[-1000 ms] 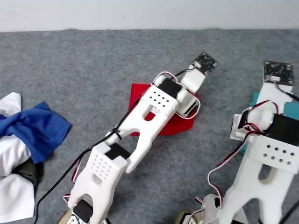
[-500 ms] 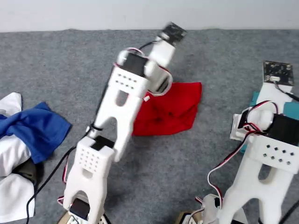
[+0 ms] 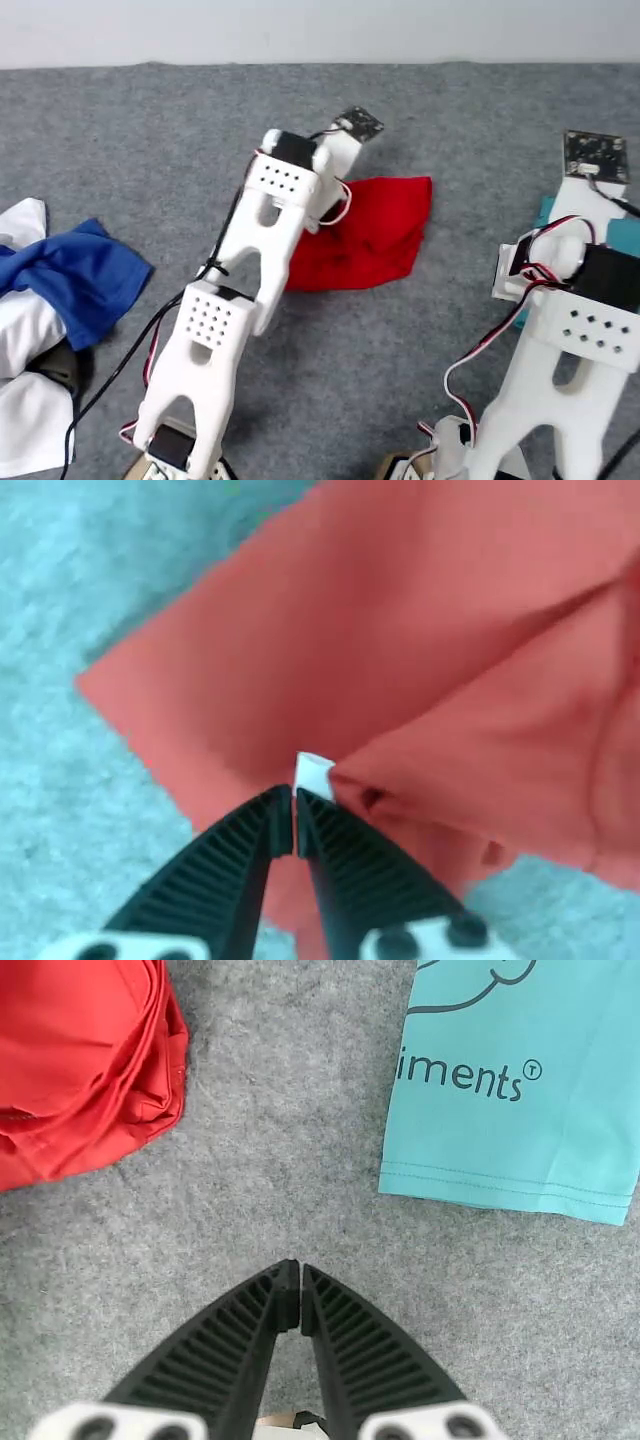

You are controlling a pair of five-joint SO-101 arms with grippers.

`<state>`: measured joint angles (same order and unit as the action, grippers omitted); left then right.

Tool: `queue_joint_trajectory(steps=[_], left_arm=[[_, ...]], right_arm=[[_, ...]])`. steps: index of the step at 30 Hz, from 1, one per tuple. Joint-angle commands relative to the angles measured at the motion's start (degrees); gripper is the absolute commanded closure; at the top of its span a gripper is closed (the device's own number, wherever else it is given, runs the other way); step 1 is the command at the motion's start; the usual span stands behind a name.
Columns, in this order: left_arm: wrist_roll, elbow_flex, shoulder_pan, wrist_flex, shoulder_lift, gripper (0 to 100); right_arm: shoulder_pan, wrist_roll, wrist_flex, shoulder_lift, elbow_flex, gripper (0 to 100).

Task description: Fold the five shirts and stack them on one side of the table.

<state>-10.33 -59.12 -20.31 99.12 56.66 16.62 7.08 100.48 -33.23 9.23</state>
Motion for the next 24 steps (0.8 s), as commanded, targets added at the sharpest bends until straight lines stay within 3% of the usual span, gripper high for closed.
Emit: queue_joint_trajectory(steps=[1,6,11,17,24], left_arm=[[-0.62,7.25,-3.34,1.67,-8.62,99],[-1.41,26.15,-6.59,1.32,-21.10,99],[-1.67,35.91,-7.12,-0.70,-30.24,99],[-2.02,44.09,-7.91,-3.52,-31.65,99],[-0.70,41.98,-1.67,-2.02,-38.86,99]], right_arm=[[0.04,-0.09,1.80,-1.19,-0.18,99.0],[0.04,-0.09,1.63,-0.92,-0.18,99.0],[-1.54,-0.09,1.45,-0.84,-0.18,99.0],[-7.16,-0.26,0.66,-0.84,-0.18,99.0],[-7.78,-0.18,-3.82,-0.84,5.19,99.0]])
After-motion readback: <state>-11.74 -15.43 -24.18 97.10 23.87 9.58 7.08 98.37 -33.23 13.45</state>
